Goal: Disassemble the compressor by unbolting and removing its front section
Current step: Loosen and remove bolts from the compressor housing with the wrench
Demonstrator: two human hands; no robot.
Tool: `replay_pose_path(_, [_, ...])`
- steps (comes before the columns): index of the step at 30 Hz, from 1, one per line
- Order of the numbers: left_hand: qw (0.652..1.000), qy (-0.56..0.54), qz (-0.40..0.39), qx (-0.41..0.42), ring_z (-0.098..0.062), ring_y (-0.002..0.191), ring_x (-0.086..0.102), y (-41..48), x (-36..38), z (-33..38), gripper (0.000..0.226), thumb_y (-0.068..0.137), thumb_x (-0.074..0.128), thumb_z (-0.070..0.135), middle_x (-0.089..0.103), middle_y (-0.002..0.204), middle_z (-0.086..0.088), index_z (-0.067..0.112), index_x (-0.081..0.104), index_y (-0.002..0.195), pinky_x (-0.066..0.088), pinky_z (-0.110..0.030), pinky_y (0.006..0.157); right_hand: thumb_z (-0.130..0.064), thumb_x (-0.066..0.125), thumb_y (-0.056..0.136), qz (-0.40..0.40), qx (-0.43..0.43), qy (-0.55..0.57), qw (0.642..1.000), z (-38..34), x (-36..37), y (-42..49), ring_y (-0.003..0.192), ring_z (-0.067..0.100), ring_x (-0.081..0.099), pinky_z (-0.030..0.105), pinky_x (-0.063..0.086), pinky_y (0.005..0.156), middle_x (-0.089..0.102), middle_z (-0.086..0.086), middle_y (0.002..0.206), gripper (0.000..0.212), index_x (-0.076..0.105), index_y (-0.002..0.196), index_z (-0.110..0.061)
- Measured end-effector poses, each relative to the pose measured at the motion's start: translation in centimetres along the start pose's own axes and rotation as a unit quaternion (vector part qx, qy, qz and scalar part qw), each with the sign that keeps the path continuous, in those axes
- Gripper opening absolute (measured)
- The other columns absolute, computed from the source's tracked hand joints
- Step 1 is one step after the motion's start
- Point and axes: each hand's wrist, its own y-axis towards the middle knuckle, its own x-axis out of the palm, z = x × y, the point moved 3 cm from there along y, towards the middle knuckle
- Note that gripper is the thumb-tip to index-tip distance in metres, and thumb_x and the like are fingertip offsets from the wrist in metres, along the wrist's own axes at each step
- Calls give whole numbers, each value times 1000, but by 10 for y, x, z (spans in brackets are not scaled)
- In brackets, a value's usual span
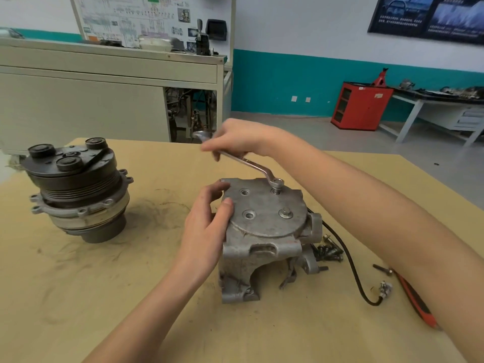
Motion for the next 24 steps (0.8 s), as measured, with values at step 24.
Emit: replay_pose_path(24, [999, -30, 8, 21, 10, 92, 59, 0, 1, -3, 23, 101, 45, 21, 59, 115, 15, 29, 55, 121, 47, -9, 70, -30, 64, 81, 321, -249, -19, 914, 39, 41, -241, 68, -1, 44, 16, 36, 66, 50, -21, 76, 18, 73, 93, -19])
